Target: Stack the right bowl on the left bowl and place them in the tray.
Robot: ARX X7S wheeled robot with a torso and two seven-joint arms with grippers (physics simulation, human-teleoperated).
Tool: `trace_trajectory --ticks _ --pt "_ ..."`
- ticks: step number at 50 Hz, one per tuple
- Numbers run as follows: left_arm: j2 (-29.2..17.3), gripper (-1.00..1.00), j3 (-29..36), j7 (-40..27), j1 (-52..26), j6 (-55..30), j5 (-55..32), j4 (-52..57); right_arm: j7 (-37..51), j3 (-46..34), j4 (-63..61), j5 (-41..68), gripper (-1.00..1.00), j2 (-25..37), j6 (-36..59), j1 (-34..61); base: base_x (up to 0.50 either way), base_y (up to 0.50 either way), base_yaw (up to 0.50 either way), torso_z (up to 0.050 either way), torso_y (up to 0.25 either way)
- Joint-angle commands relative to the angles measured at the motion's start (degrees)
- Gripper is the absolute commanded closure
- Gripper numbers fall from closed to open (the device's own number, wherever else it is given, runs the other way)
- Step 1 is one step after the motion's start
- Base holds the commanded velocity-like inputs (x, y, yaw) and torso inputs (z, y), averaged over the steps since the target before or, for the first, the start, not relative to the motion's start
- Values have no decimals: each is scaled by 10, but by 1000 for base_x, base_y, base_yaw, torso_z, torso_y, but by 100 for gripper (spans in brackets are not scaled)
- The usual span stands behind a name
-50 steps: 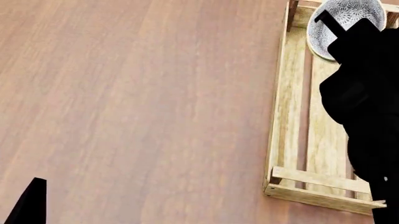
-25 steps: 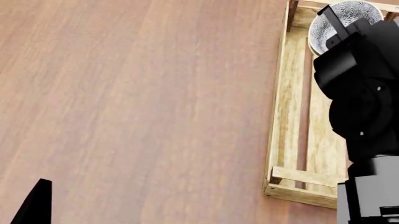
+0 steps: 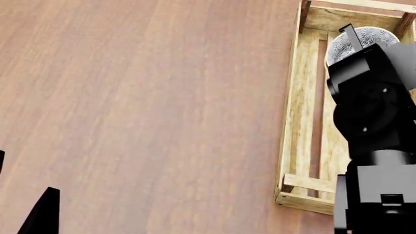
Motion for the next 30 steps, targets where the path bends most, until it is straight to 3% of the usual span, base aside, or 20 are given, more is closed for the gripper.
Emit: trace_trajectory --ticks 1,19,30 --pt "0 -100 2 0 0 1 0 -3 -11 59 11 -56 100 -7 -8 -4 0 0 0 0 0" --pt "0 -100 6 -2 -1 -1 4 -2 -28 210 11 -168 100 -12 6 -23 0 0 0 0 1" --pt "2 -100 10 -1 -2 0 7 -8 -82 306 11 -249 100 -16 33 -25 0 0 0 1 1"
